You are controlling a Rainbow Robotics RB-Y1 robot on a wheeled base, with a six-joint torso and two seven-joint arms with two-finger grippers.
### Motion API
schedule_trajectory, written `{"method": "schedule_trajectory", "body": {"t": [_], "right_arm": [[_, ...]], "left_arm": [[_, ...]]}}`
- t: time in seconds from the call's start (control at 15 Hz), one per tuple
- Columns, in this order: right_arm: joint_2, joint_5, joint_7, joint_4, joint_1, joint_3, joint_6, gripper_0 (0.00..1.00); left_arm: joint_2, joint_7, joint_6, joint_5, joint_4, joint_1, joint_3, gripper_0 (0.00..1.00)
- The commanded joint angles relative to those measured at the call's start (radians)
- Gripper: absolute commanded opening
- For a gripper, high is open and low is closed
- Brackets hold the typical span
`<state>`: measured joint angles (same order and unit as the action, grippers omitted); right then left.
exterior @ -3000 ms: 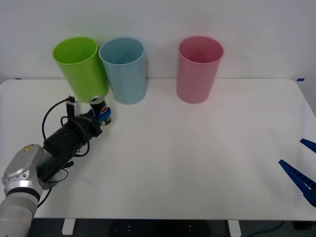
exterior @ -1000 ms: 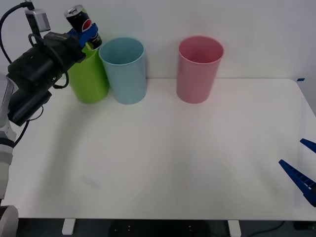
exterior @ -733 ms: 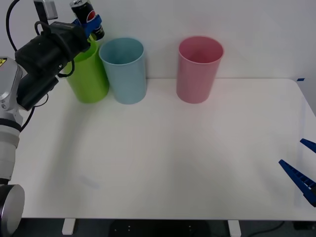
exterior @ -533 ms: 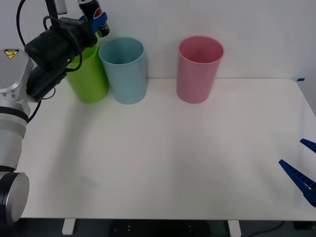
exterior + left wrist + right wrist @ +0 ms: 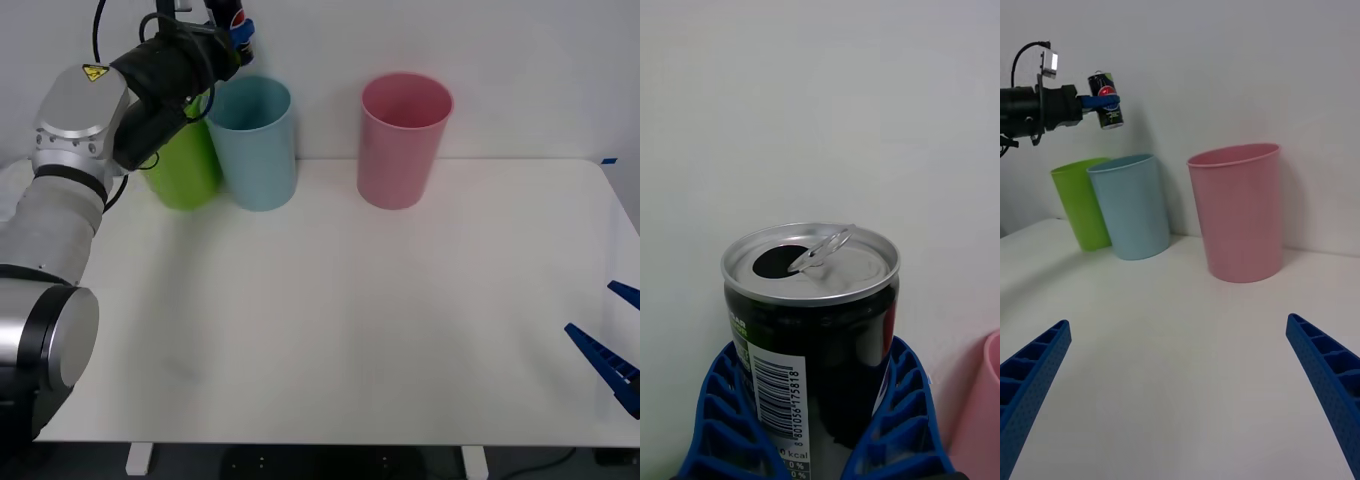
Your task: Grasp the object on the table and drop it into the matching bin: aluminum can to the light blue bin, PET bottle to the pink bin.
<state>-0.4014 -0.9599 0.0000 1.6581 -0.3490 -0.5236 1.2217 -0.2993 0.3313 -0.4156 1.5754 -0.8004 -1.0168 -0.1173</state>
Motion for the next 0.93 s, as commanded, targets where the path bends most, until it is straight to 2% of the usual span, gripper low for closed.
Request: {"method": "schedule_trajectory", "body": {"t": [0.07,0.47,0.6,0.67,0.73,0.8,0.87,0.93], "right_arm": [[0.0,0.0,0.0,0.0,0.0,0.0,0.0,1.0],[0.0,0.0,0.0,0.0,0.0,0.0,0.0,1.0],[0.0,0.0,0.0,0.0,0.0,0.0,0.0,1.0],[0.0,0.0,0.0,0.0,0.0,0.0,0.0,1.0],[0.0,0.0,0.0,0.0,0.0,0.0,0.0,1.0],[0.0,0.0,0.0,0.0,0.0,0.0,0.0,1.0],[0.0,0.0,0.0,0.0,0.0,0.0,0.0,1.0],[0.0,0.0,0.0,0.0,0.0,0.0,0.0,1.0]], "left_arm": [[0.051,-0.008,0.004,0.094,0.004,-0.008,-0.067,0.0],[0.063,-0.026,-0.005,0.103,0.004,-0.006,-0.082,0.0],[0.063,-0.028,-0.005,0.097,0.004,-0.006,-0.082,0.03],[0.063,-0.032,-0.005,0.092,0.004,-0.006,-0.082,0.1],[0.063,-0.034,-0.005,0.089,0.004,-0.006,-0.085,0.48],[0.063,-0.037,-0.009,0.089,0.004,-0.006,-0.091,0.92],[0.06,-0.043,-0.015,0.089,0.004,-0.006,-0.091,1.0],[0.058,-0.047,-0.022,0.084,0.004,-0.006,-0.093,1.0]]}}
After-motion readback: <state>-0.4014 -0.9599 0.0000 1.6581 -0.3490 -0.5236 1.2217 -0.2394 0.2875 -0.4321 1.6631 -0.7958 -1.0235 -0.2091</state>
